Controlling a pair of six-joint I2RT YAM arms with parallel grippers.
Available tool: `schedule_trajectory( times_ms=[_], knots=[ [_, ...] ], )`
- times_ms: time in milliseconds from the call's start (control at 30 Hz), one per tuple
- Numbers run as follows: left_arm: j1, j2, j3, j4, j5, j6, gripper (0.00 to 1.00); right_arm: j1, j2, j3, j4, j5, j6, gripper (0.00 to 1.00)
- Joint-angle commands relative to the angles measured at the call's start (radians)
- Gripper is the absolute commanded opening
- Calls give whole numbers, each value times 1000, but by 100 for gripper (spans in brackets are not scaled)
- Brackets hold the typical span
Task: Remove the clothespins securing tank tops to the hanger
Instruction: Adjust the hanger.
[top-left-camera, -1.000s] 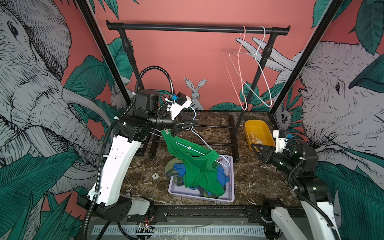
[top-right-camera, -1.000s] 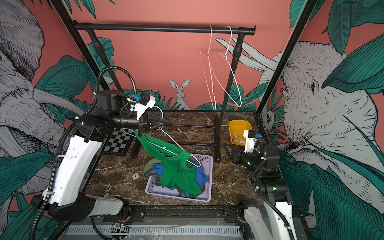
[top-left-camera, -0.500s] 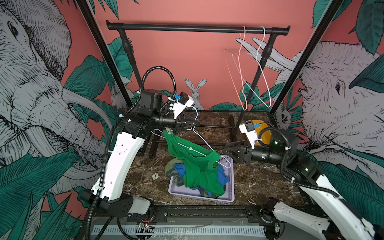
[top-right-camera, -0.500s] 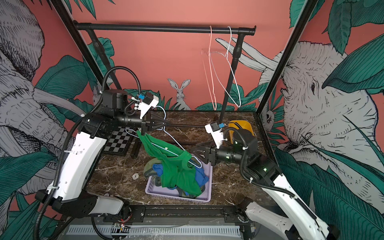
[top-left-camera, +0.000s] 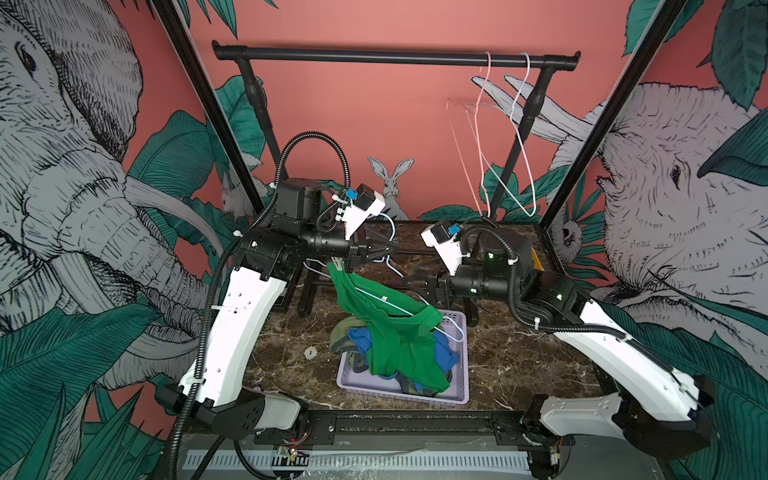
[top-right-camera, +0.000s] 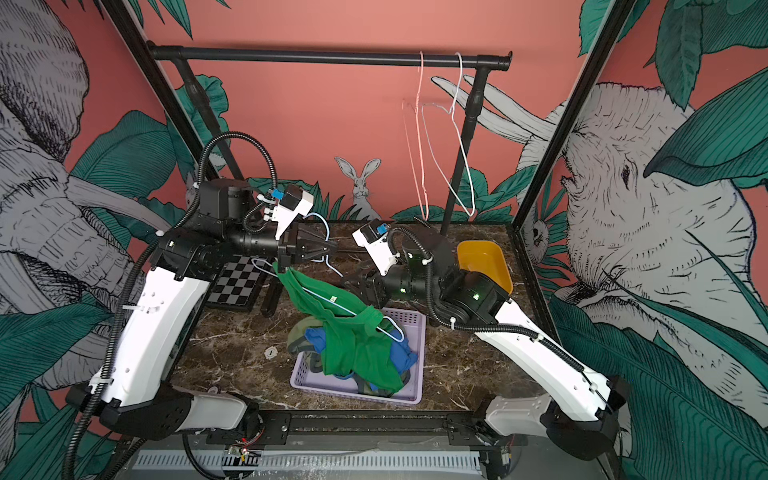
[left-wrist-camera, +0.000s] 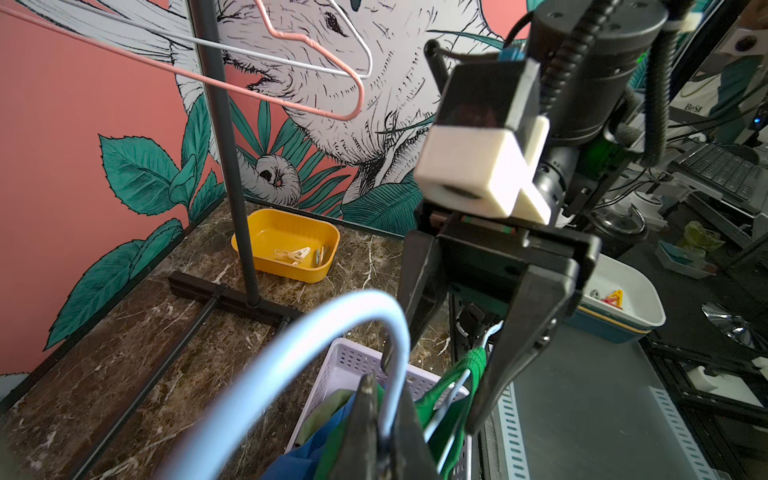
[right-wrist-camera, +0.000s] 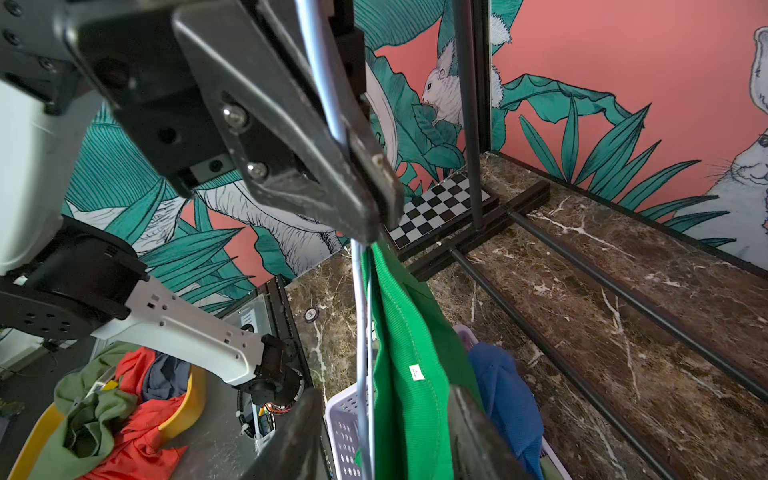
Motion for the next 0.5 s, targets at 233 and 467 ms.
schedule_trajectory(
  times_ms=[233, 467],
  knots=[
    [-5, -26, 4, 57, 72, -47, 0, 10, 7, -13, 98, -53, -5, 35],
    [-6, -32, -4, 85, 91, -74, 0, 8, 22, -34, 143, -130, -6, 5]
  ],
)
